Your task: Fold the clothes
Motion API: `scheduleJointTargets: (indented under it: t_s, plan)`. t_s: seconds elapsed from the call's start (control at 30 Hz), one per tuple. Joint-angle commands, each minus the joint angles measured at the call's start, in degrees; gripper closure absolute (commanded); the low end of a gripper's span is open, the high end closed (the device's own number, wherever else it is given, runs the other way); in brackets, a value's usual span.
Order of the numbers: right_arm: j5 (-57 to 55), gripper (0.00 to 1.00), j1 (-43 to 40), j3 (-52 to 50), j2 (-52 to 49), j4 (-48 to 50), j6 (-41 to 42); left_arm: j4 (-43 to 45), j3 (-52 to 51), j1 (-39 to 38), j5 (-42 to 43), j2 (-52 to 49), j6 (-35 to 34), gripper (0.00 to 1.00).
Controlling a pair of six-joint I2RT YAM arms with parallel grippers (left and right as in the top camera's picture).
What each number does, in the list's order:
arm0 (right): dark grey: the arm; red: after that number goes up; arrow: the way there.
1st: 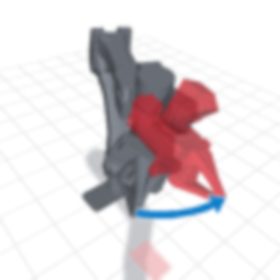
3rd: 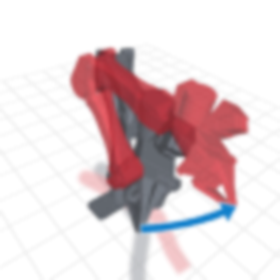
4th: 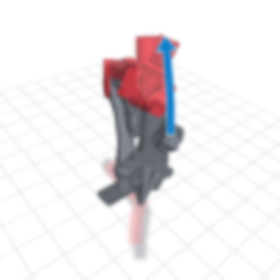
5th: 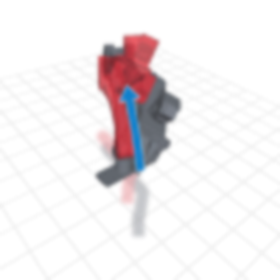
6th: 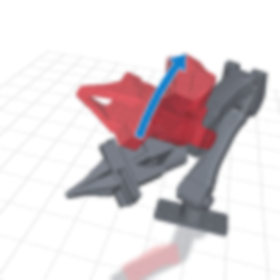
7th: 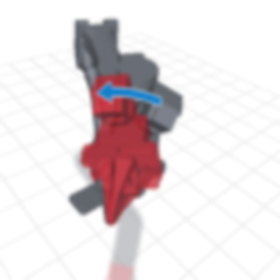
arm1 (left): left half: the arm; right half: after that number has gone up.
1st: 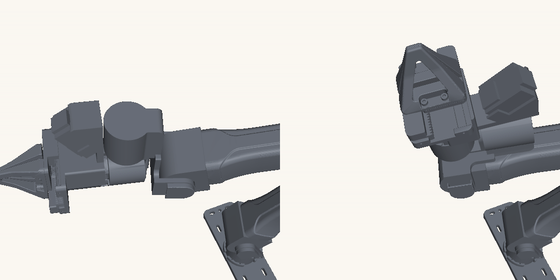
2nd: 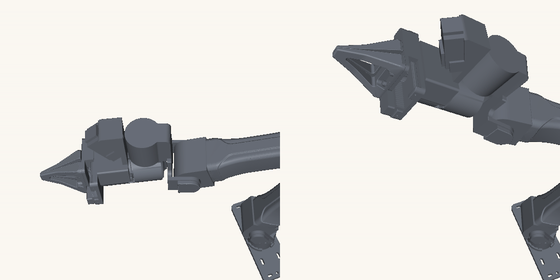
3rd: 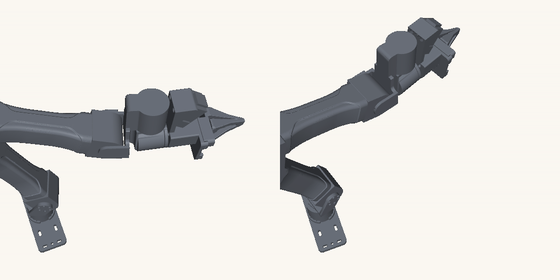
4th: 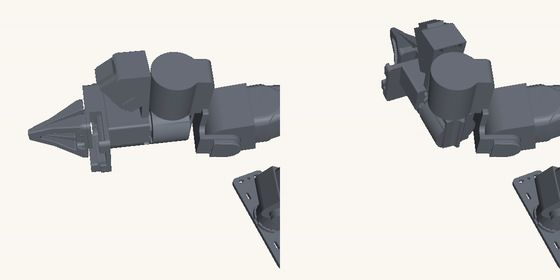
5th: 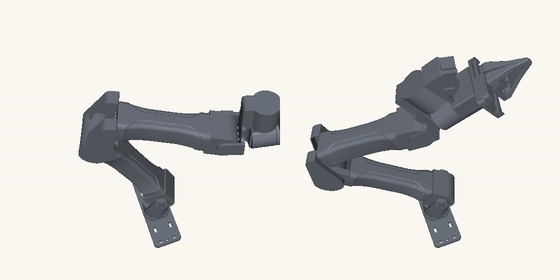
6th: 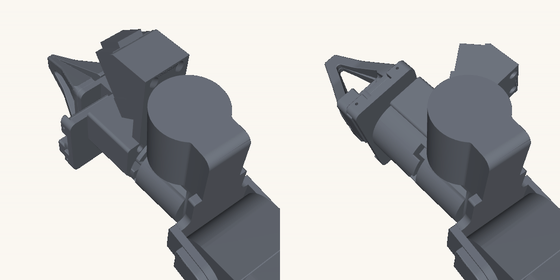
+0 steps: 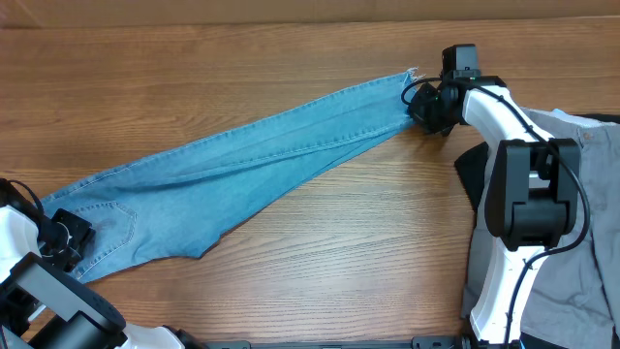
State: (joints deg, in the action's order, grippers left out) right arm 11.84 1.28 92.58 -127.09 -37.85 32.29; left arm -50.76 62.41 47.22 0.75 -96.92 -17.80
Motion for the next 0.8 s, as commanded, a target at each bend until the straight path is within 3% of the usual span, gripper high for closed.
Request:
scheduleJointTargets:
  t_s: [0.0,0.37,0.77]
  plan:
    - [0.0,0.96,-0.4,0.8,0.6,-0.7,-0.5,0.1,-0.4,-0.4,0.4,-0.3,0.7,0.59]
    - [1.9,0.96,-1.1,0.8,10.6,-4.8,-5.3,0.3,-0.4,-0.4,0.4,-0.3,1.1,0.59]
    - [9.3,0.96,-1.0,0.8,19.3,-13.2,-0.2,0.4,-0.4,-0.4,0.4,-0.3,1.1,0.59]
